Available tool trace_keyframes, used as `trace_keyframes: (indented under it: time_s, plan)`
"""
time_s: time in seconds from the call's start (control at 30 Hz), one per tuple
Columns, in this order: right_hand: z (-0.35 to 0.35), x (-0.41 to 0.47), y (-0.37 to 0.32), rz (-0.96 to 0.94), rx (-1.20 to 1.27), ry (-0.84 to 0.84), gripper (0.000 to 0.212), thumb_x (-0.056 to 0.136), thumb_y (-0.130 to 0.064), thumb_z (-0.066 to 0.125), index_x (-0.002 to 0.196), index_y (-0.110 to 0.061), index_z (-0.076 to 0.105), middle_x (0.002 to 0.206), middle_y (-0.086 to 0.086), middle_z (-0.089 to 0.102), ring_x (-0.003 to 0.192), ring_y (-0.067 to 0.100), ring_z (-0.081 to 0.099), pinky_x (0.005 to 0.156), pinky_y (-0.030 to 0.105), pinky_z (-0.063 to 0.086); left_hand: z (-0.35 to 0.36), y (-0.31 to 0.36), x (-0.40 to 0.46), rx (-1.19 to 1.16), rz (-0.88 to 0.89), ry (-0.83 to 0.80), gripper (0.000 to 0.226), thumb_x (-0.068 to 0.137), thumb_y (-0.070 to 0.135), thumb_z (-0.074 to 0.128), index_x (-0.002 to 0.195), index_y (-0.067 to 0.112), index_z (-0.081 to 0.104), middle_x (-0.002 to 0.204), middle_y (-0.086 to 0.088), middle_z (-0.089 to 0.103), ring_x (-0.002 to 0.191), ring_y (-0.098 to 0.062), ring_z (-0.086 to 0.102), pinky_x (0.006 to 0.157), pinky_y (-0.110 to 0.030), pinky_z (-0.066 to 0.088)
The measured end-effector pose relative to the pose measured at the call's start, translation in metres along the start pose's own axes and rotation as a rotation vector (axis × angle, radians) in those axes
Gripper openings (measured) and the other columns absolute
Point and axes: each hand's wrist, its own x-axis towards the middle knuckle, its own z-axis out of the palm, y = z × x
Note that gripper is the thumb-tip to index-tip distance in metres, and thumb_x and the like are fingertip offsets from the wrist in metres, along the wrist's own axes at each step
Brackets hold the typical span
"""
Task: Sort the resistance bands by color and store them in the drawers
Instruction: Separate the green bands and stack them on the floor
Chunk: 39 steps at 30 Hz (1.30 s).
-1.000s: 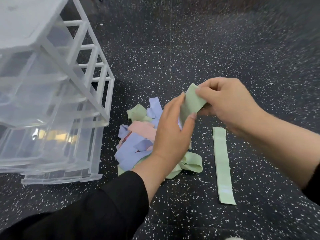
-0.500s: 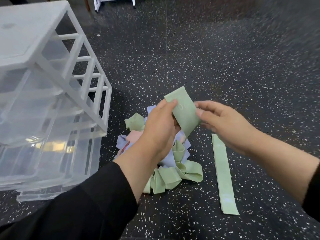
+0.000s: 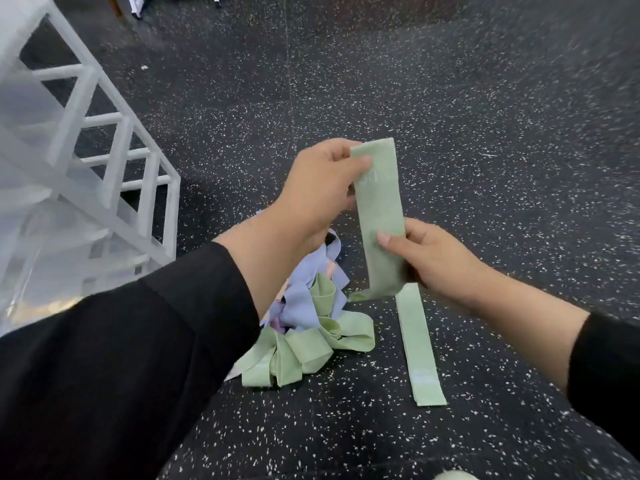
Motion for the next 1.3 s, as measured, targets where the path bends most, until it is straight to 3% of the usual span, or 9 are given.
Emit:
trace_keyframes:
  time_s: [0.2, 0.3, 0.43, 0.6, 0.67, 0.8, 0.97, 1.1, 1.3]
  plan:
    - [-0.047, -0.018, 0.027, 0.132, -0.095, 0.006, 0.018, 0.098, -0.011, 0.064, 0.113, -0.02, 0.068, 0.098, 0.001, 0.08, 0.081, 0.012, 0.073, 0.064, 0.023, 0.055, 0.034, -0.019, 0.025, 0.081, -0.042, -0.053, 0.014, 0.097, 0.004, 0.058, 0.095, 0.013, 0.069, 0.088, -0.009, 0.067, 0.079, -0.021, 0.063, 0.09, -0.064, 0.055]
    - [-0.065, -0.033, 0.048, 0.255, -0.19, -0.005, 0.02, 0.099, -0.011, 0.063, 0.118, -0.018, 0.066, 0.097, 0.002, 0.08, 0.082, 0.015, 0.073, 0.072, 0.032, 0.058, 0.051, -0.03, 0.036, 0.068, -0.073, -0.078, 0.014, 0.098, 0.004, 0.057, 0.097, 0.011, 0.069, 0.085, -0.009, 0.068, 0.074, -0.02, 0.063, 0.086, -0.058, 0.057]
    - [-0.076, -0.054, 0.076, 0.397, -0.162, -0.01, 0.021, 0.099, -0.011, 0.063, 0.119, -0.016, 0.067, 0.106, 0.007, 0.078, 0.104, 0.036, 0.072, 0.093, 0.054, 0.058, 0.072, -0.048, 0.049, 0.149, -0.123, -0.108, 0.014, 0.098, 0.006, 0.057, 0.095, 0.014, 0.069, 0.079, -0.002, 0.07, 0.064, -0.013, 0.063, 0.062, -0.033, 0.056]
    - [-0.081, -0.064, 0.096, 0.45, -0.033, 0.03, 0.019, 0.1, -0.009, 0.06, 0.118, -0.012, 0.067, 0.108, 0.007, 0.078, 0.104, 0.031, 0.074, 0.088, 0.05, 0.061, 0.094, -0.07, 0.063, 0.206, -0.178, -0.129, 0.012, 0.099, 0.006, 0.059, 0.094, 0.012, 0.068, 0.087, -0.008, 0.071, 0.07, -0.018, 0.062, 0.06, -0.031, 0.056]
    - [-0.082, -0.061, 0.114, 0.509, -0.004, 0.038, 0.019, 0.1, -0.01, 0.062, 0.118, -0.01, 0.067, 0.111, 0.011, 0.077, 0.106, 0.032, 0.073, 0.088, 0.049, 0.061, 0.096, -0.082, 0.069, 0.242, -0.235, -0.14, 0.014, 0.098, 0.009, 0.063, 0.111, 0.009, 0.068, 0.101, -0.01, 0.072, 0.082, -0.021, 0.066, 0.066, -0.029, 0.06]
    - [-0.086, -0.049, 0.153, 0.663, -0.384, 0.053, 0.044, 0.094, -0.028, 0.071, 0.134, -0.015, 0.058, 0.113, 0.009, 0.072, 0.095, 0.023, 0.071, 0.084, 0.039, 0.063, 0.087, -0.102, 0.071, 0.788, -0.293, -0.265, 0.073, 0.098, 0.034, 0.065, 0.157, 0.008, 0.031, 0.152, -0.011, 0.047, 0.127, -0.03, 0.055, 0.101, -0.035, 0.046]
    - [-0.094, -0.038, 0.148, 0.512, -0.845, 0.042, 0.054, 0.099, -0.035, 0.062, 0.148, -0.021, 0.045, 0.137, 0.001, 0.06, 0.079, 0.008, 0.059, 0.062, 0.019, 0.044, 0.056, -0.148, 0.033, 1.058, -0.129, -0.221, 0.032, 0.102, 0.026, 0.054, 0.129, 0.011, 0.062, 0.121, -0.008, 0.068, 0.107, -0.029, 0.063, 0.085, -0.033, 0.049]
    - [-0.088, -0.031, 0.143, 0.389, -1.065, -0.16, 0.049, 0.104, -0.036, 0.052, 0.151, -0.027, 0.042, 0.149, 0.0, 0.051, 0.121, 0.02, 0.057, 0.089, 0.027, 0.042, 0.025, -0.19, -0.012, 1.21, -0.05, -0.246, 0.026, 0.101, 0.021, 0.047, 0.111, 0.014, 0.071, 0.107, -0.007, 0.069, 0.096, -0.03, 0.064, 0.084, -0.042, 0.052]
    - [-0.053, -0.021, 0.132, 0.241, -1.154, -0.265, 0.047, 0.106, -0.035, 0.047, 0.151, -0.027, 0.042, 0.156, -0.005, 0.043, 0.137, 0.02, 0.048, 0.112, 0.038, 0.039, -0.01, -0.214, -0.061, 1.437, 0.13, -0.393, 0.032, 0.092, 0.032, 0.048, 0.098, 0.013, 0.073, 0.096, -0.005, 0.069, 0.089, -0.032, 0.066, 0.075, -0.043, 0.053]
